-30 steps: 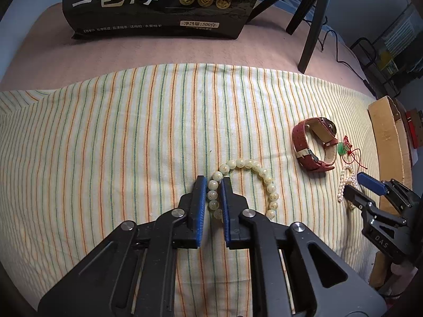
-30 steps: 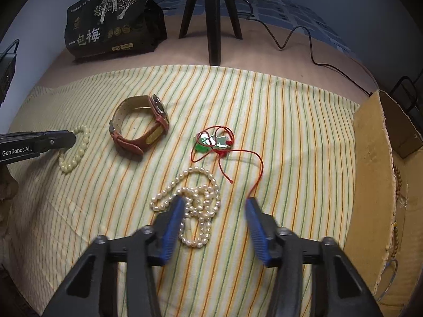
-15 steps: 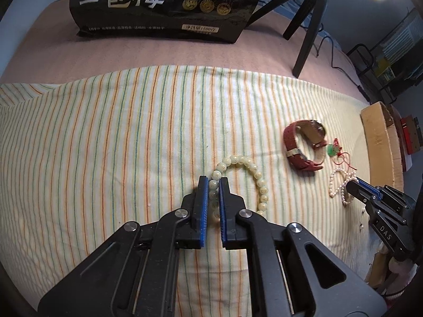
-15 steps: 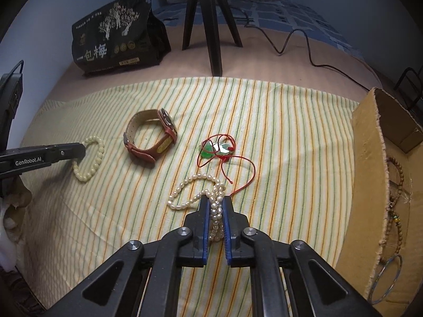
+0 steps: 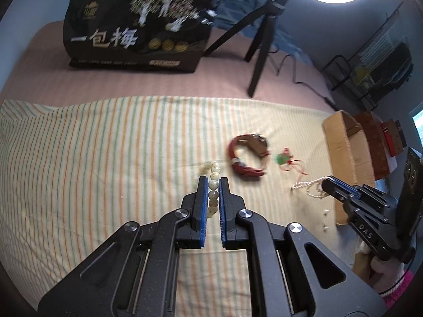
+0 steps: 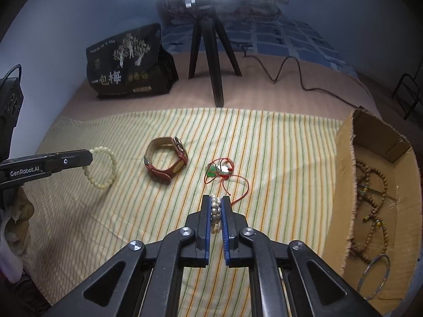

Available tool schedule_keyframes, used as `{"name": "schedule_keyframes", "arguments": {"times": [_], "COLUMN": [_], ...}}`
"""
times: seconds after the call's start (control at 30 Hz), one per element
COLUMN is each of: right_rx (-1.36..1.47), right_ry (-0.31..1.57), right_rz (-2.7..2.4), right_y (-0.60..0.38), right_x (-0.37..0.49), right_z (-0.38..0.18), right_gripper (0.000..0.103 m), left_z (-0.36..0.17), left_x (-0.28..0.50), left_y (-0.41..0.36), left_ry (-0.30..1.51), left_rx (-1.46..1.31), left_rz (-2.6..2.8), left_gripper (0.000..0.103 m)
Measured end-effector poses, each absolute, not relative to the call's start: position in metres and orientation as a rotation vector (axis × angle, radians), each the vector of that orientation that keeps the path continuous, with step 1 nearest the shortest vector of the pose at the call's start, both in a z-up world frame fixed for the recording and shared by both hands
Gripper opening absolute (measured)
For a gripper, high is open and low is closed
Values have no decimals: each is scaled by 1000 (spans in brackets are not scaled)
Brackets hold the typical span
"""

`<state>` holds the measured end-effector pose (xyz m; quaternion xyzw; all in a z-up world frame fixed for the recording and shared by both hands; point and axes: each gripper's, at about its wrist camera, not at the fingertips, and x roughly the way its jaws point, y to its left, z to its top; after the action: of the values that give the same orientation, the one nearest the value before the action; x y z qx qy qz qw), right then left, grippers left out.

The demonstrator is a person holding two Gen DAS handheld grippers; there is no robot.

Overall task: Organize jewelry
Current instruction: 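Lift and carry the bracelet and pearl necklace over the box with both tools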

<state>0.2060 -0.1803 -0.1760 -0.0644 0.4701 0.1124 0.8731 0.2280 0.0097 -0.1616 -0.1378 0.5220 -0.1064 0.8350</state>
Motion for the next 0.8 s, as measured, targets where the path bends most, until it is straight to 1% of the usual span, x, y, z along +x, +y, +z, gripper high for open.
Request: {"name": "schedule_keyframes", "arguments": {"times": [0.3,0.57,0.8], "right_rx": [-92,-45,-7], "right_ry": [908,835,787], "right_rz": [227,198,145], "right_y": [-199,-229,-265], "right_x": [192,179,168], "right_z": [-143,-108,-85], "right_gripper": [5,5,5], "left_z": [-127,-94,-83], "left_x": [212,195,183], "left_y": [-16,-54,-95], "left_ry": [1036,964,940], "left_rx": [-329,-291,-254], "left_rz": [-306,-405,-492], "left_gripper": [6,6,6]}}
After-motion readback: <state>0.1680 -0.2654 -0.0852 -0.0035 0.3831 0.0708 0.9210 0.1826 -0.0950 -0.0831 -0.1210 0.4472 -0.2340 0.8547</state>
